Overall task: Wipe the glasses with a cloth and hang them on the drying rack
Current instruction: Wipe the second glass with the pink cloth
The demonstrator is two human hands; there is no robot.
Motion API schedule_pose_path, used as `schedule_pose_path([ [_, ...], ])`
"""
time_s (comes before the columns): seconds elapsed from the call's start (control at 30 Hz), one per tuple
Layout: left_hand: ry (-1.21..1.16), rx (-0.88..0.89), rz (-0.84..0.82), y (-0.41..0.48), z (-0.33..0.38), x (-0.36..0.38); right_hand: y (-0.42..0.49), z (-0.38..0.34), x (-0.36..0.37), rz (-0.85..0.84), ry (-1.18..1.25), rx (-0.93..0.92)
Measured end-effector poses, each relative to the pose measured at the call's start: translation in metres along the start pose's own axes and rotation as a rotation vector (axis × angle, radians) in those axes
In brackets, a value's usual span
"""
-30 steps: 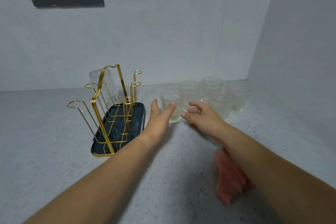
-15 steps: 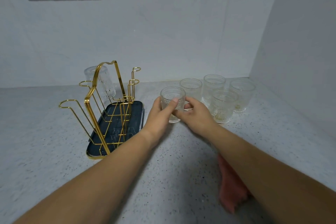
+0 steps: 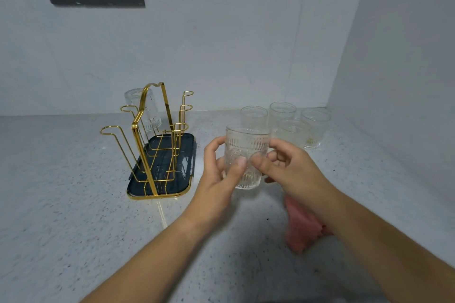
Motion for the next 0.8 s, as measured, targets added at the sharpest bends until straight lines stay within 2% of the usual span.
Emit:
schedule_pose_path([
  [0.13, -0.182, -0.082, 0.056, -0.023, -0.008, 0.005, -0.03, 0.002, 0.003, -0.043, -0.055, 0.067],
  [0.27, -0.336, -0.173, 0.128, -0.046, -0.021, 0.011, -0.062, 0.019, -0.027, 0.048, -0.474, 0.151],
  [0.37, -0.378, -0.191, 0.142, -0.055, -0.024, 0.016, -0.084, 0.034, -0.033, -0.109, -0.834, 0.161],
  [0.43, -0.408, -0.204, 0.141, -0.061, -0.023, 0.021, -0.096, 0.047, -0.028, -0.237, -0.977, 0.25],
  [0.5, -0.428, -0.205, 0.113, -0.065, -0.025, 0.027, -0.104, 0.058, -0.024, -0.295, -1.029, 0.311],
  [0.6, -0.426, -0.203, 0.084, -0.07, -0.029, 0.031, -0.104, 0.067, -0.022, -0.263, -1.067, 0.29],
  [0.73, -0.386, -0.203, 0.049, -0.074, -0.031, 0.033, -0.098, 0.065, -0.028, -0.099, -0.93, 0.222],
  [0.8, -0.4, -0.205, 0.064, -0.075, -0.032, 0.031, -0.096, 0.061, -0.027, -0.061, -0.775, 0.233],
])
Point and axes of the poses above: each hand's wrist, its own y-axis towards the middle knuckle, its own x-axis out of the palm, z = x × y, the point moved 6 cm from there along y, towards the middle knuckle, and after that the axes turned 6 degrees about -z, right-handed, at the moved point
